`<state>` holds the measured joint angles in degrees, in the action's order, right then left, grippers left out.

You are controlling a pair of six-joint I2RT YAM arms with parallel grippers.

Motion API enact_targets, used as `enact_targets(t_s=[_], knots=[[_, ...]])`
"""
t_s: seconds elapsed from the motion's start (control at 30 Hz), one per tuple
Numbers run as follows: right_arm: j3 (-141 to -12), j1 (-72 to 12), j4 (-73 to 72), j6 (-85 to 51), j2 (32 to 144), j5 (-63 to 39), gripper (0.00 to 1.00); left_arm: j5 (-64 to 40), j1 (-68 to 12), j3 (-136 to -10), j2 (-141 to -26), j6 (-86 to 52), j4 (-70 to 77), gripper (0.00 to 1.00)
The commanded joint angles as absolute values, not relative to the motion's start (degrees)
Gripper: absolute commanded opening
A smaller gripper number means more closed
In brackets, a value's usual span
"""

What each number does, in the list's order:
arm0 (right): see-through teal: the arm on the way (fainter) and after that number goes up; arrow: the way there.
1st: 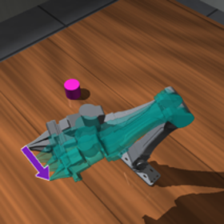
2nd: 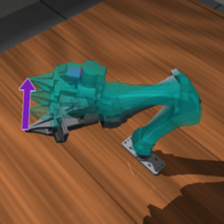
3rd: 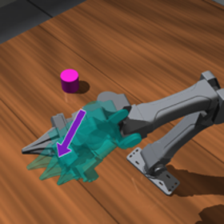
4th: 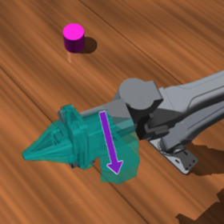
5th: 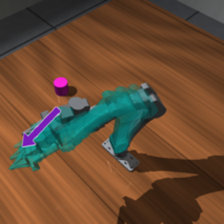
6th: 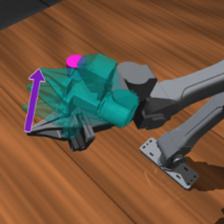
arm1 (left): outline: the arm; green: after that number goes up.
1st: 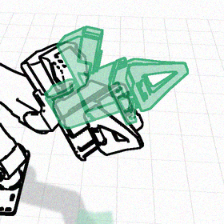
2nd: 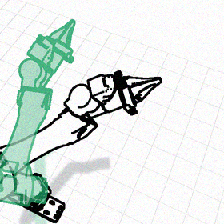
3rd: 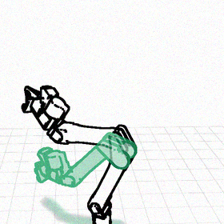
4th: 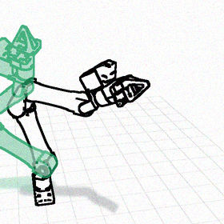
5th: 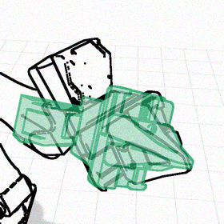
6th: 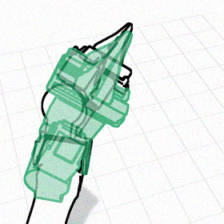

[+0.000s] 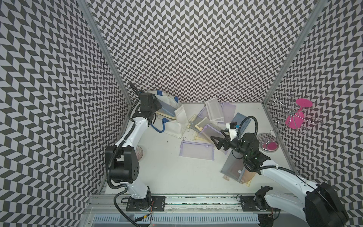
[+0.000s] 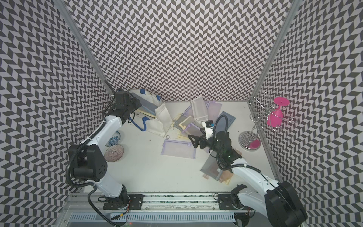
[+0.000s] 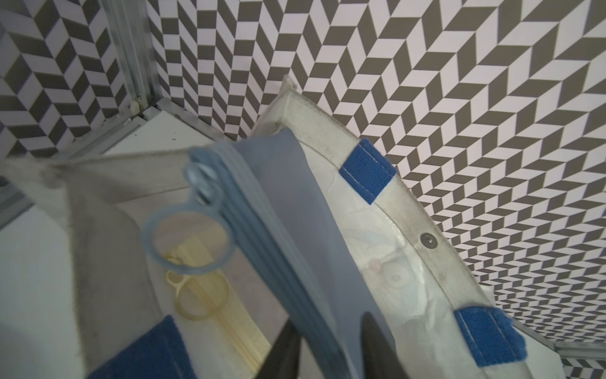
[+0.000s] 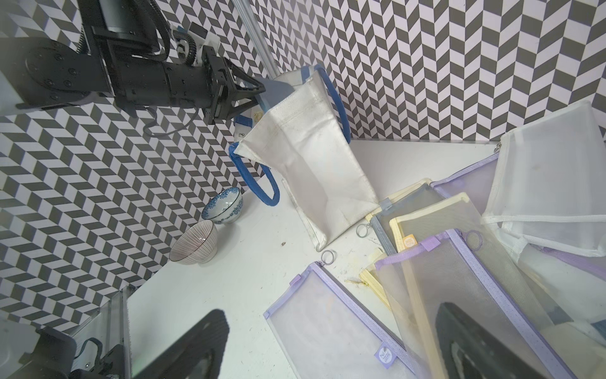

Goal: Put the pencil pouch into the canvas bag
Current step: Place the pencil pouch in the canvas bag.

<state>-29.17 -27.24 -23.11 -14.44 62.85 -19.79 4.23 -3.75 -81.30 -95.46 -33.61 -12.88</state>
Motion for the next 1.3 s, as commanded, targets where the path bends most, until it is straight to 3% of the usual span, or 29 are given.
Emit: enact_targets(t_s=[0.0,0.13,0.57,0.63,0.77,0.9,1.07,1.27], knots=[[-28.63,-27.17,-26.74,-14.22,61.62,-19.04,0.99,4.54,-3.29,-82.31,-95.00,-33.00,-14.39,0.11],[-28.48,-27.18,-26.98,-14.24,61.59,-18.98,0.99,2.83,-3.31,-82.35,-94.93,-32.61,-15.38,0.00],[-28.33,-27.18,-26.96,-14.19,61.62,-18.29,0.99,-1.58,-2.86,-87.96,-103.19,-31.47,-19.63,0.03],[-28.26,-27.17,-27.01,-14.19,61.52,-18.23,0.99,-1.58,-2.89,-86.77,-102.30,-30.88,-19.05,0.12],[-28.30,-27.16,-27.24,-14.37,61.53,-18.63,0.99,-0.94,-2.58,-85.56,-100.02,-29.70,-19.20,0.46],[-28.15,-27.16,-27.07,-14.37,61.35,-18.52,0.99,1.48,-3.18,-86.01,-97.12,-27.37,-20.09,0.65],[-28.21,-27.23,-27.05,-14.33,61.26,-18.41,0.99,5.41,-4.25,-85.62,-91.87,-24.79,-21.88,0.79],[-29.03,-27.16,-25.82,-14.28,62.76,-18.65,0.99,8.93,-9.61,-79.39,-80.60,-20.65,-23.69,0.82]])
